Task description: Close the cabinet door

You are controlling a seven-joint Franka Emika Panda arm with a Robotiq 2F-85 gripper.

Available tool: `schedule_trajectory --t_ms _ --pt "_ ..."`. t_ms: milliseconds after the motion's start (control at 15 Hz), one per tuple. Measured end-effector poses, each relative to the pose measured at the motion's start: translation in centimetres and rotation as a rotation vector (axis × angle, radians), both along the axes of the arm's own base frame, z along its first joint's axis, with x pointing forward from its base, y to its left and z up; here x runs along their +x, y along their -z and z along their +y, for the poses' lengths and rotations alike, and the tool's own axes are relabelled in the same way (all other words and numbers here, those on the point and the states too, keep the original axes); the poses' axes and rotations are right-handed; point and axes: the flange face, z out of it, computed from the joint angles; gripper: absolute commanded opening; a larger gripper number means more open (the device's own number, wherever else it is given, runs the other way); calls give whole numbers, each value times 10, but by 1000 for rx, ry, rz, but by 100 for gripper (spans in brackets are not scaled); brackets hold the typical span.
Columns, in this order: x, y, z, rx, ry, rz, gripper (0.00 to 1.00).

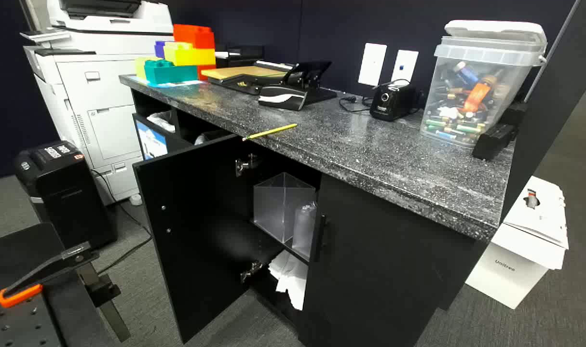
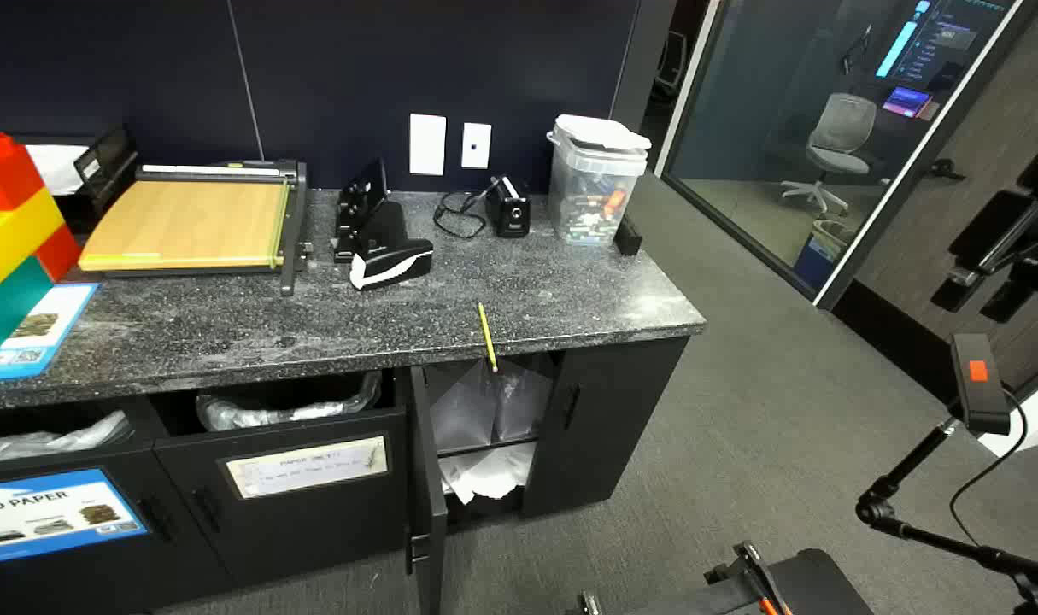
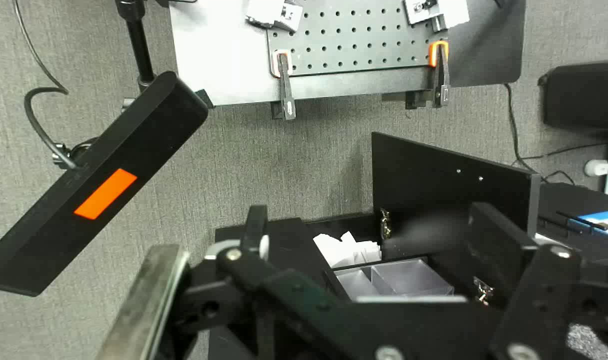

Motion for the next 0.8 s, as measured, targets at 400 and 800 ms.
schedule_trajectory --t_ms 400,800 --pt "0 -1 0 -1 0 -3 100" --pt "25 17 31 6 -8 -13 100"
